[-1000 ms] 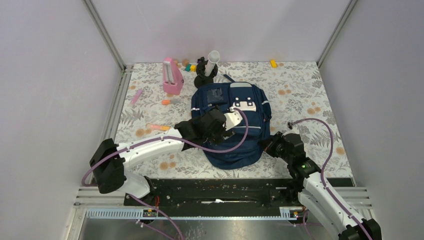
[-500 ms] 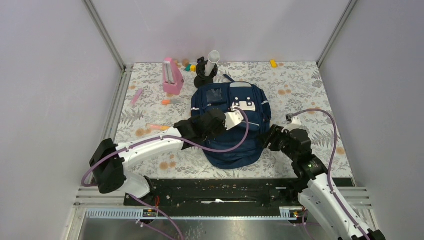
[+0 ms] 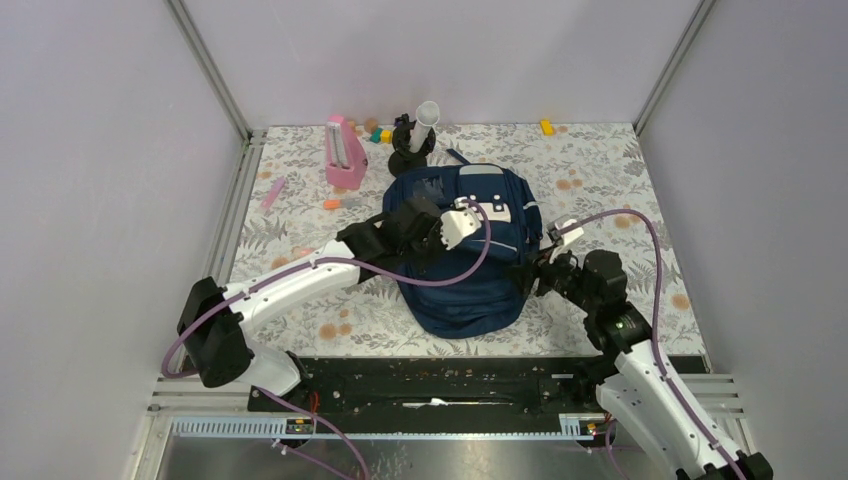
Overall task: Pack the student bag
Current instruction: Unzip the student bag at the center of the board, then pick up the stationery from the center of the board.
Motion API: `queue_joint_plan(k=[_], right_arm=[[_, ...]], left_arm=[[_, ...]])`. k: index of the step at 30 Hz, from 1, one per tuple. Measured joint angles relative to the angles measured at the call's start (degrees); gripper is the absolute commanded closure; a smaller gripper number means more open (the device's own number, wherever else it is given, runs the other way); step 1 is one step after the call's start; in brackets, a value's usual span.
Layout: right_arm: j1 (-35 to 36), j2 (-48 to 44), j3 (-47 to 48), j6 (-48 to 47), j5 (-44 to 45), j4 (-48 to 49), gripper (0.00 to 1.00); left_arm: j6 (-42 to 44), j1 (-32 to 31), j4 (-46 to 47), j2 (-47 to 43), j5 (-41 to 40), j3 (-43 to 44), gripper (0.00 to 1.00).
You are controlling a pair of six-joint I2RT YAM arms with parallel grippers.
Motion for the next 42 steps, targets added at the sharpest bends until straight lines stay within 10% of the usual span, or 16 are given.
queue_joint_plan(k=[11,18,25,29,31,32,36,42], right_arm=[[3.72,12.87,4.7,-11.37,1.27,2.1,0.32],[10.62,19.67,6.97,-17.38,12.85,3.61,0.75],[11.85,20.2,8.7,-20.24,18.51,5.38,0.54],[11.87,21.33,8.61,-20.63,19.91,7.28,0.76],[11.96,22.14,8.61,-20.7,19.69,8.02,0.92],[12.04,22.38,8.61,-20.98,19.67,8.26,1.0],[11.91,22.67,8.61,-21.14,20.0,8.26,1.0],[11.91,21.03,8.61,-20.94,20.9,6.97,1.0]], left_arm=[[-0.74,1.22,-2.86,0.0,3.78,2.23,1.0],[-1.11,1.79,-3.17,0.02,5.11,2.56,1.0],[-1.92,2.08,-2.47,0.02,5.18,2.56,1.0],[-2.19,2.27,-2.32,0.0,5.92,2.56,1.0],[-2.45,2.29,-2.08,0.02,6.21,2.56,0.88],[-2.58,2.29,-1.84,0.0,6.25,2.56,0.66],[-3.82,2.36,-2.19,-0.46,5.57,2.56,0.11],[-9.97,3.13,-1.2,-8.17,2.58,-0.48,0.01]])
